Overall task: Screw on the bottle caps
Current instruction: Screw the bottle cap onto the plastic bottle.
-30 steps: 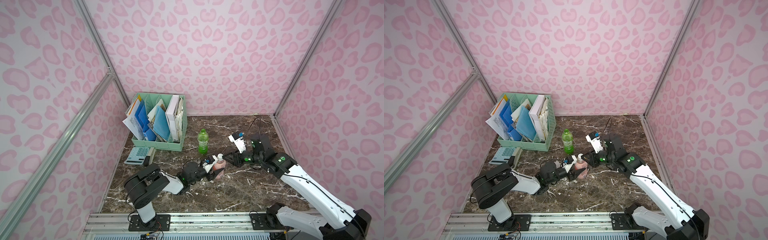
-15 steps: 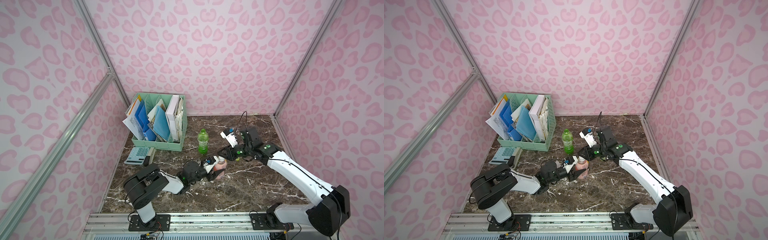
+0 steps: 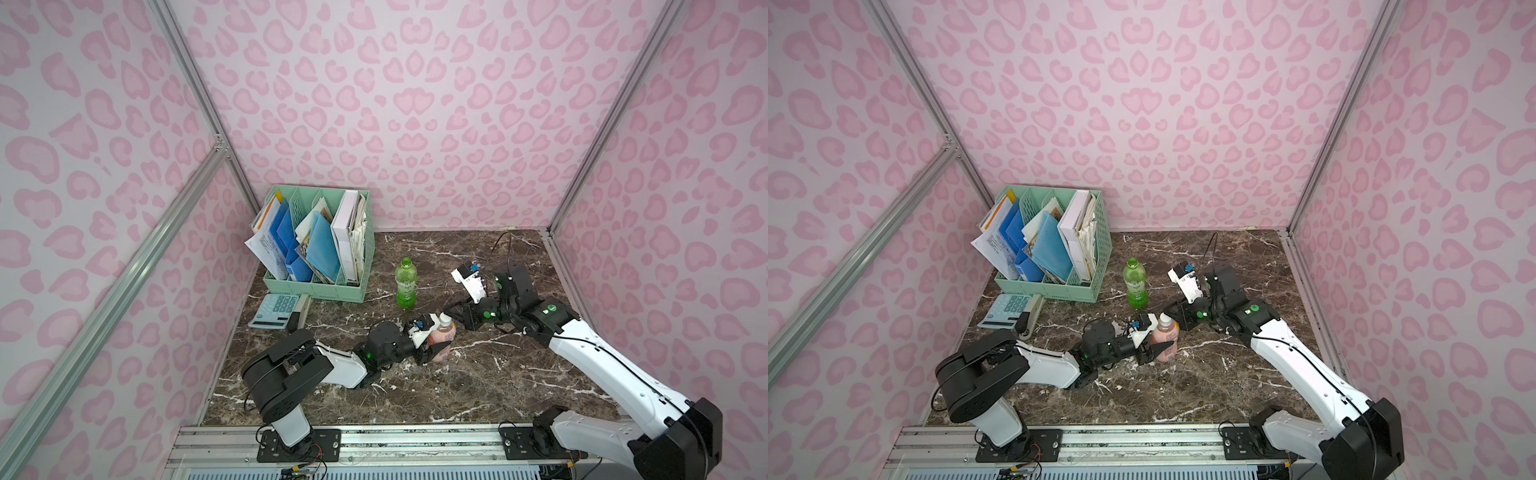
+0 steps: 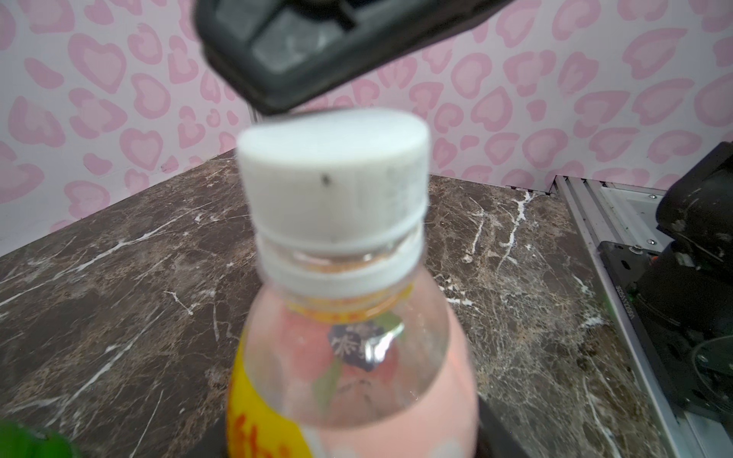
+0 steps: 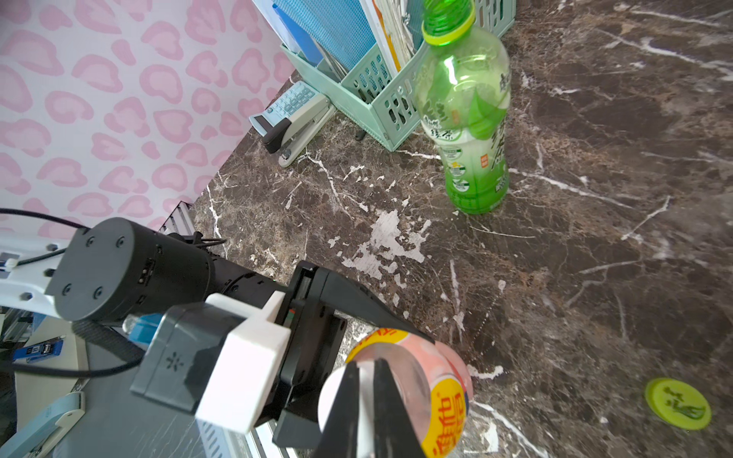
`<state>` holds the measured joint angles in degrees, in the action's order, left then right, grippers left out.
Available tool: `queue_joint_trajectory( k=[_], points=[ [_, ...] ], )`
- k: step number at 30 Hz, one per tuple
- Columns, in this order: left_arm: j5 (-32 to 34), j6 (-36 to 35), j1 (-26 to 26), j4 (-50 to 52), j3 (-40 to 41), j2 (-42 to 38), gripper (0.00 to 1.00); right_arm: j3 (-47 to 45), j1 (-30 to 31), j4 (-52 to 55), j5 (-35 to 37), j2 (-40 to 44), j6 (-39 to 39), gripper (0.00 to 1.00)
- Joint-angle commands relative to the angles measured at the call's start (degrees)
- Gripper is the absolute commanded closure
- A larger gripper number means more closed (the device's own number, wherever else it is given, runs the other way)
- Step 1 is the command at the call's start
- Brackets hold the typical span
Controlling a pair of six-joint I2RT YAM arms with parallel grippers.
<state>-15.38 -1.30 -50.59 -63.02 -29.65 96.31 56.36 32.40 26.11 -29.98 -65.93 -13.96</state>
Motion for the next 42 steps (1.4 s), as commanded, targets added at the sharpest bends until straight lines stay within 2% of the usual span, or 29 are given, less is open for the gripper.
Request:
queue_joint_trajectory(
  k=[1, 6, 10, 14, 18, 22, 27, 34, 42],
  points=[
    [2.7, 1.3, 0.2, 2.7, -0.4, -0.1, 0.47, -1.8, 0.3, 5.3, -1.2, 1.8, -2.1, 0.87],
    [2.5, 1.5, 0.2, 2.6, -0.5, -0.2, 0.47, -3.7, 1.3, 5.0, -1.6, 3.7, -3.9, 0.84],
    [1.8, 0.9, 0.2, 3.5, -0.7, -0.5, 0.47, -1.3, 2.0, 6.7, 0.2, 4.3, -3.5, 0.83],
    [0.4, -0.5, 0.2, 4.2, -0.5, -0.8, 0.47, 4.6, 2.0, 10.2, 6.6, 3.6, -0.4, 0.70],
    [-1.1, -4.4, 0.3, 10.5, -1.8, -2.6, 0.47, 13.5, 2.3, 17.2, 10.0, -1.6, 4.6, 0.62],
    [-2.1, -9.0, 0.8, 18.9, -3.4, -5.7, 0.48, 21.0, 4.0, 25.2, 17.1, -7.8, 8.6, 0.59],
    [-2.0, -12.4, 1.4, 25.3, -4.3, -8.9, 0.50, 28.4, 8.1, 31.4, 20.2, -13.2, 10.2, 0.44],
    [-2.1, -12.9, 1.4, 24.5, -3.7, -9.3, 0.50, 29.4, 8.8, 33.9, 21.0, -16.1, 9.9, 0.43],
    [-1.4, -14.1, 1.4, 26.0, -4.2, -9.8, 0.50, 29.2, 9.8, 34.5, 16.6, -18.2, 10.9, 0.47]
  ],
)
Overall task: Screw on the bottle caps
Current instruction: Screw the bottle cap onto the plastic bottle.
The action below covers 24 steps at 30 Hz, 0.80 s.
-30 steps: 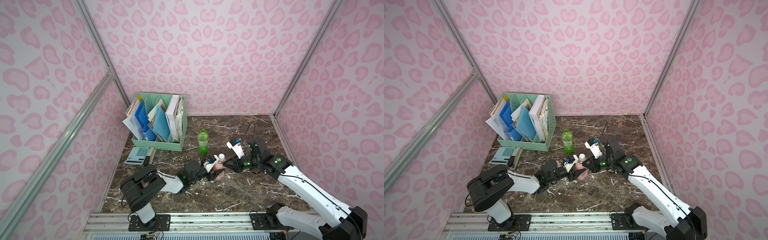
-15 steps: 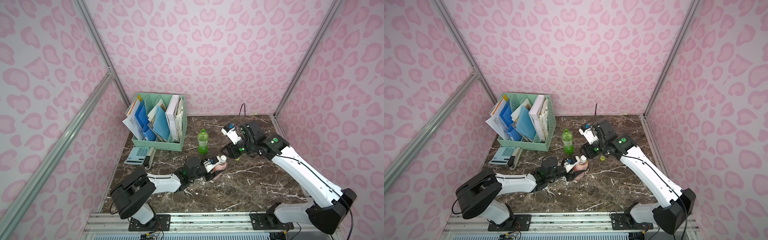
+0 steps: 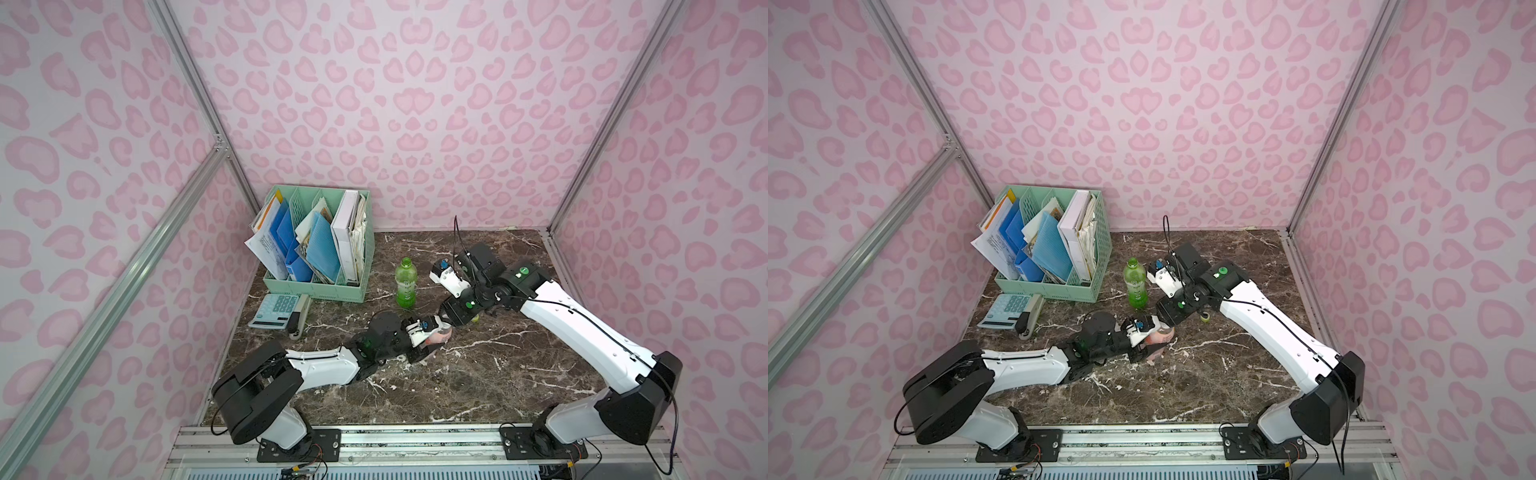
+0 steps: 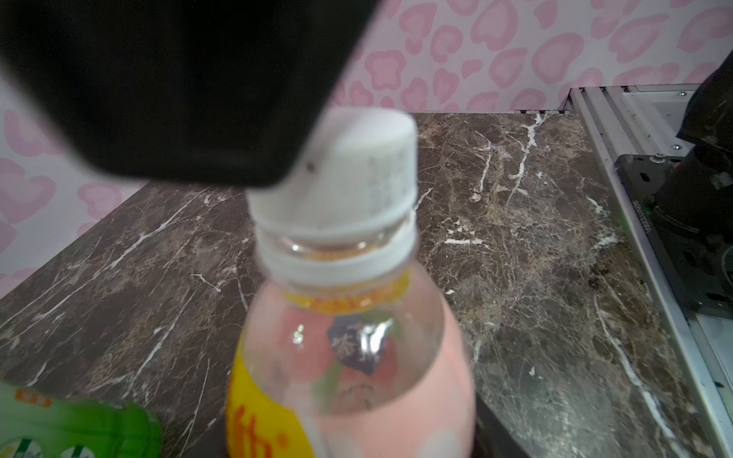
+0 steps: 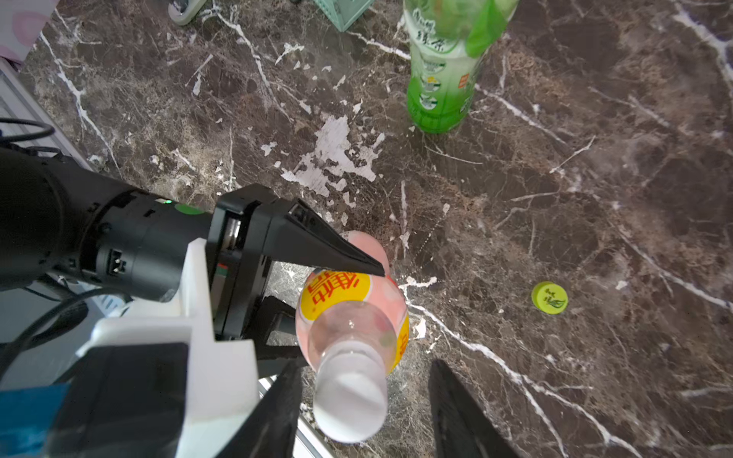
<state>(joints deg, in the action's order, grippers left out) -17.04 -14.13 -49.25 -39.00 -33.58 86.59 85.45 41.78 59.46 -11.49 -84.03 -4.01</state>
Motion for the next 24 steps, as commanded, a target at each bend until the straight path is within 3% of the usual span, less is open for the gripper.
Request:
queue_joint_trajectory(
  k=[1, 5, 12, 16, 24],
  points=[
    [0.5, -1.4, 0.0, 2.0, -0.3, -0.1, 0.50, -0.1, 0.6, 1.3, -2.0, -0.2, 1.0, 0.48],
    [1.6, -2.2, 0.0, 2.6, -0.5, -0.4, 0.50, -1.0, 0.8, 1.4, -1.5, -0.3, 0.3, 0.56],
    [6.4, -2.6, 0.0, 3.1, -0.6, -1.3, 0.50, -0.8, 0.8, 1.6, -0.4, -2.3, -4.8, 0.80],
    [13.0, -3.3, 0.0, 2.4, -0.2, -2.5, 0.50, -2.6, 0.7, -1.7, -1.4, -2.1, -13.0, 0.89],
    [22.6, -9.4, -3.6, -1.6, 1.8, -4.5, 0.50, -9.5, -0.6, -13.8, -8.9, 2.6, -38.2, 0.89]
  ],
)
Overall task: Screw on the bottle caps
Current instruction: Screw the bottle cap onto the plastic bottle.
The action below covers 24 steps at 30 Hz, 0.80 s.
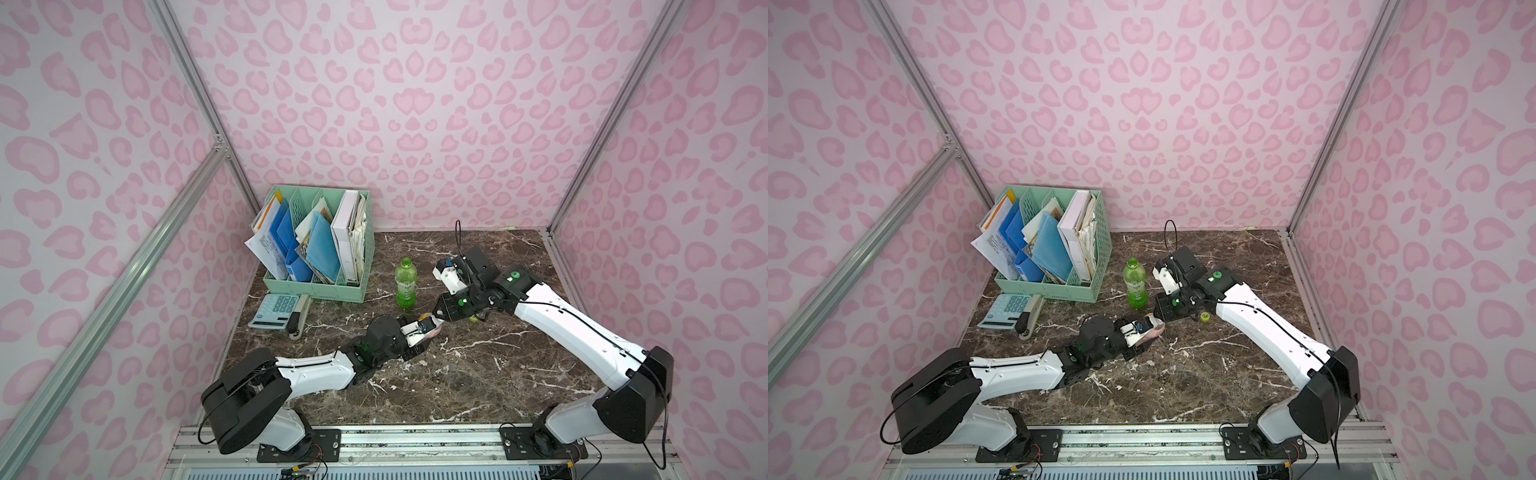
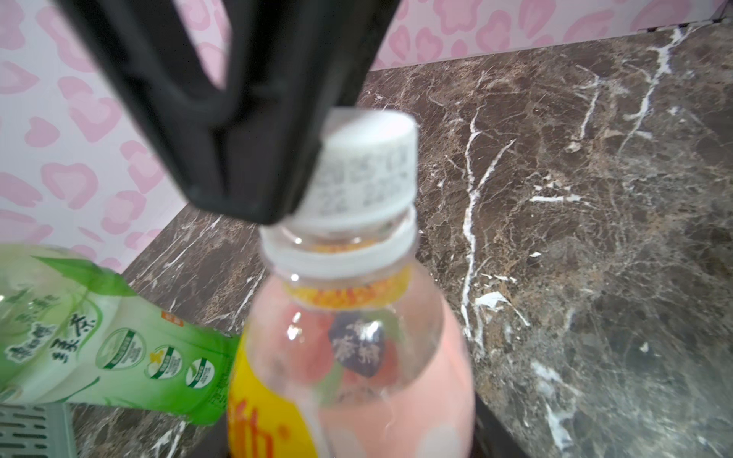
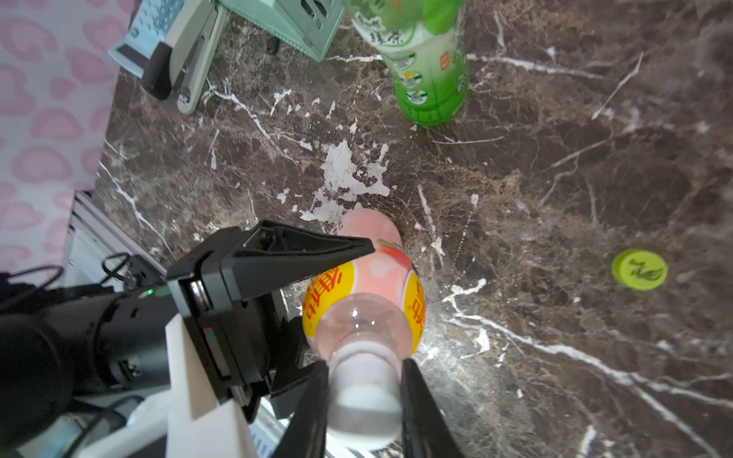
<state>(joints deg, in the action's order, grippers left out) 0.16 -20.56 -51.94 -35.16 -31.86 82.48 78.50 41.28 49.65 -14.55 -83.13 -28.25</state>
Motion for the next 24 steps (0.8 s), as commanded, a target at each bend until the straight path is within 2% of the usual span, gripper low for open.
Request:
queue_joint_trajectory(
  k=[1, 4, 8, 12, 14, 18, 21, 24],
  points=[
    [6.3, -3.8, -1.4, -6.3, 0.4, -0.3, 0.50, -4.2, -0.4, -6.2, -6.9, 3.0, -17.4, 0.87],
    [7.9, -5.1, -2.1, -6.8, 0.5, 0.3, 0.50, -6.9, -1.0, -10.0, -8.7, 5.9, -24.8, 0.78],
    [7.5, -5.0, -1.9, -5.0, 0.4, 1.0, 0.50, -3.7, -2.9, -8.6, -6.4, 7.6, -23.4, 0.60],
    [0.1, -3.5, 1.2, 0.2, 0.4, -1.3, 0.50, -1.0, -4.9, -7.0, -0.7, 9.6, -5.2, 0.49],
    [-3.8, -3.7, 3.1, 4.3, -0.2, -3.0, 0.50, -1.4, -6.0, -7.3, -1.5, 11.5, 7.9, 0.48],
    [-15.1, -5.0, 7.9, 10.6, -0.7, -6.8, 0.50, -8.9, -6.0, -10.8, -4.4, 19.2, 33.3, 0.48],
    [-21.2, -7.0, 10.7, 15.8, -2.2, -8.6, 0.50, -13.7, -6.3, -16.0, -3.8, 24.7, 43.5, 0.42],
    [-25.2, -8.9, 12.1, 19.3, -3.9, -9.2, 0.50, -11.9, -6.6, -14.3, -9.1, 23.6, 54.6, 0.43]
  ],
)
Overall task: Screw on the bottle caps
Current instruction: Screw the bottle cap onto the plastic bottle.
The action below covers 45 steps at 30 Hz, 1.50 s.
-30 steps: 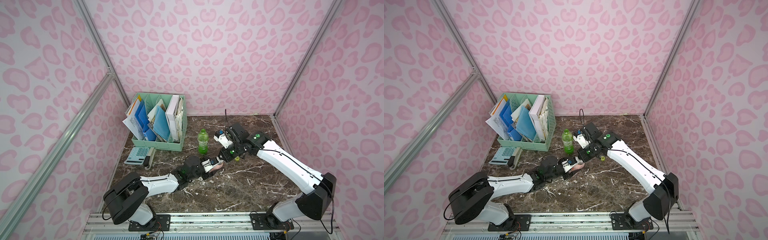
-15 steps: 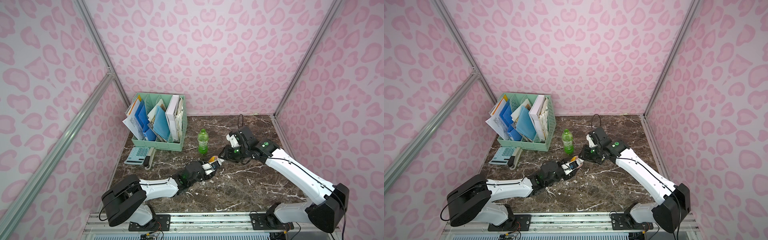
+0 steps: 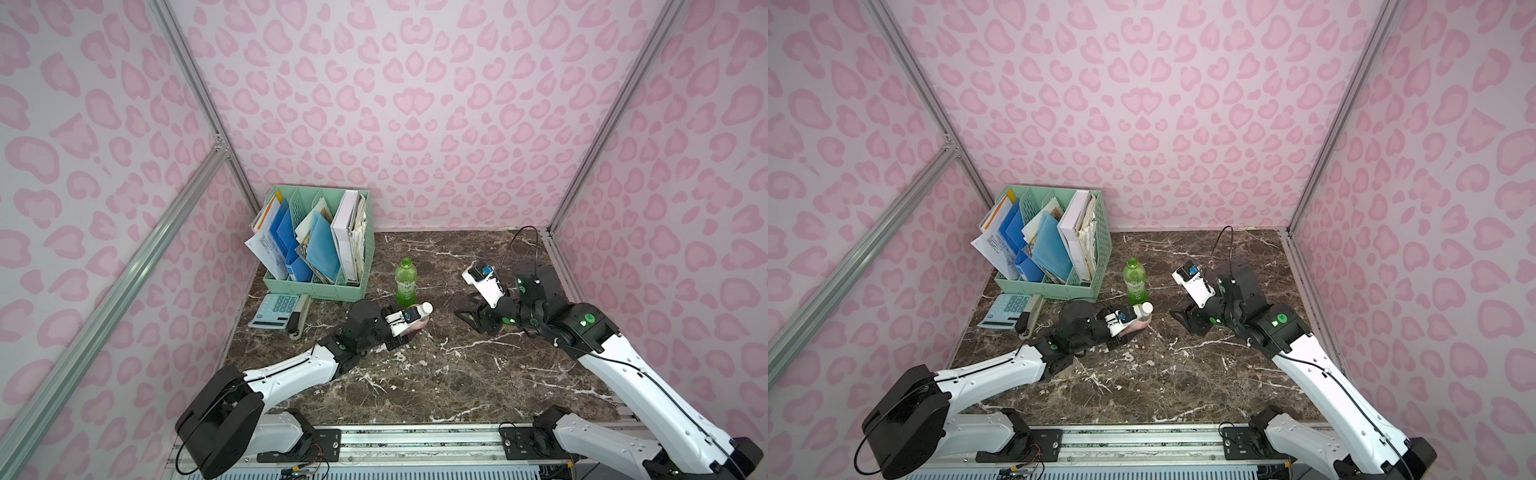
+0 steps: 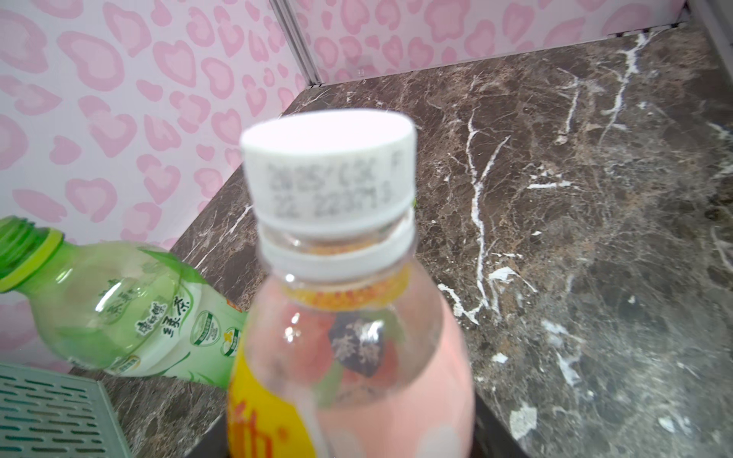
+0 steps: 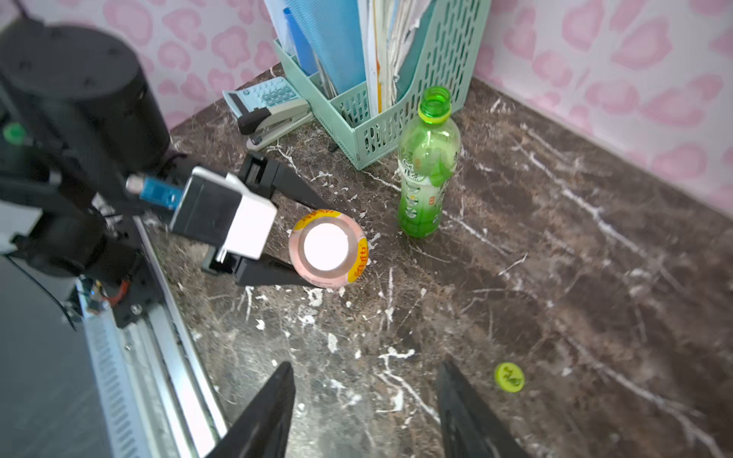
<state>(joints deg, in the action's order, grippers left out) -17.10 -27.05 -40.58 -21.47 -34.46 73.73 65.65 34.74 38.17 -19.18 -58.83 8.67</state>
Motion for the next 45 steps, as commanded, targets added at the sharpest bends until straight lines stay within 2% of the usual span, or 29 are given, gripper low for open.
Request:
queue_joint_trajectory(
  k=[1, 5, 8, 15, 34, 41, 45],
  points=[
    [-9.0, -3.1, 0.8, 6.8, -1.9, -0.4, 0.50, 2.2, -0.1, -0.9, -5.9, -2.1, 21.6, 0.44],
    [-10.6, -5.2, 1.0, 10.5, -4.2, 0.3, 0.50, 6.7, 0.1, 5.4, -7.4, -7.0, 35.2, 0.45],
    [-11.1, -5.4, 0.9, 10.4, -4.4, 0.6, 0.50, 8.9, 0.1, 7.3, -8.5, -9.4, 41.6, 0.45],
    [-12.2, -5.1, 1.0, 10.1, -4.6, 0.7, 0.50, 9.7, 3.6, 9.4, -9.7, -14.0, 47.6, 0.48],
    [-12.9, -4.8, 1.0, 10.3, -5.4, 2.4, 0.50, 7.7, 4.8, 5.8, -12.8, -18.9, 46.6, 0.56],
    [-12.7, -4.5, 0.9, 10.0, -5.4, 2.0, 0.50, 7.0, 4.9, 5.4, -11.4, -19.3, 43.4, 0.70],
    [-11.3, -4.0, 0.9, 8.1, -4.4, 0.9, 0.51, 6.6, 5.4, 4.6, -10.2, -19.8, 36.0, 0.79]
  ],
)
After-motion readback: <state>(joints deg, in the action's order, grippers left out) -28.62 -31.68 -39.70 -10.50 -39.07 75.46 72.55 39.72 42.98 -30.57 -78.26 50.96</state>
